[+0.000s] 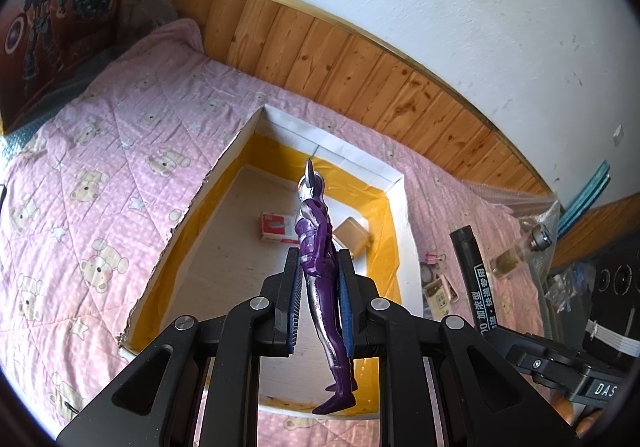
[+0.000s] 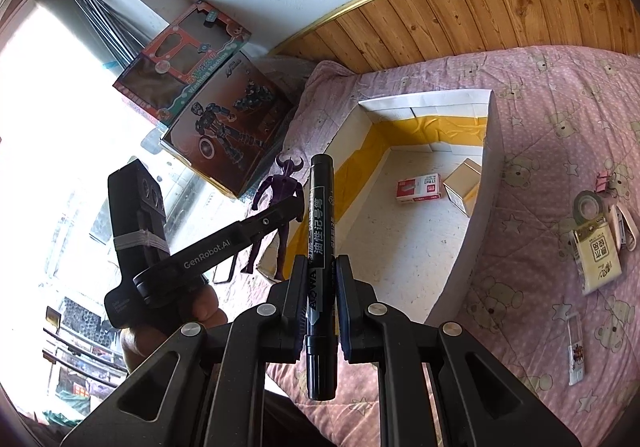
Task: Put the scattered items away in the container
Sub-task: 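Lower the purple figure and black marker into the white box with both tools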
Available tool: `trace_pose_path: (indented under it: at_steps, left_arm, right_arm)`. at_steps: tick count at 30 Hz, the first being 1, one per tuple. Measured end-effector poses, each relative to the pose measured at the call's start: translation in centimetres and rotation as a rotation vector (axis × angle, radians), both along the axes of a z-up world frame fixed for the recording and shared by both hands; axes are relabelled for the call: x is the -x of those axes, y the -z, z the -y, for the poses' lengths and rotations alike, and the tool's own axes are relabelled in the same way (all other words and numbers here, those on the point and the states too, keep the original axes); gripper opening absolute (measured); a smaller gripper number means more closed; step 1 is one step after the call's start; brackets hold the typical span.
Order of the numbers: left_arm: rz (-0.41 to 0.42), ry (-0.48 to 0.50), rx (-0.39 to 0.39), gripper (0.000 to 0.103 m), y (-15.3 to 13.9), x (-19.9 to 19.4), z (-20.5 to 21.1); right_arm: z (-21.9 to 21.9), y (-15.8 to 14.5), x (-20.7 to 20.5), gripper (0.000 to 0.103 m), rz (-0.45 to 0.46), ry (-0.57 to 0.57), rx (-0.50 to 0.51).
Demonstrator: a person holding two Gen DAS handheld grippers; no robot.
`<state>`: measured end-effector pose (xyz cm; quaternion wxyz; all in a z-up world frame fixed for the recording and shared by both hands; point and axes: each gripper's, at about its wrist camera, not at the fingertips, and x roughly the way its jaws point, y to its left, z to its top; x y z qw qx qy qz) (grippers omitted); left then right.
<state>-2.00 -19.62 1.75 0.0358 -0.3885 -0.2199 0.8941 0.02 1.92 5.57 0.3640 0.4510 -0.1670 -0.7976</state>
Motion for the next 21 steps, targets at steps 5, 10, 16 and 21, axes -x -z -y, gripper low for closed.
trace_pose_path:
  at_steps: [5, 10, 16, 21]
  left_arm:
    - [0.014, -0.001, 0.003, 0.017, 0.5, 0.5, 0.2]
    - [0.029, -0.006, 0.013, 0.017, 1.1, 1.0, 0.3]
    - [0.052, -0.001, 0.055, 0.017, 1.9, 1.5, -0.2]
    - [0.065, -0.002, 0.103, 0.017, 2.3, 1.7, -0.6]
  right_arm:
    - [0.9, 0.2, 0.9, 0.014, 0.0, -0.006, -0.02]
    - [1.8, 0.7, 2.0, 0.014, 0.007, -0.009, -0.042]
    - [2.6, 1.8, 3.1, 0.014, 0.022, -0.013, -0.07]
    - [3.4, 2.7, 3.7, 0.014, 0.023, -0.022, -0.115]
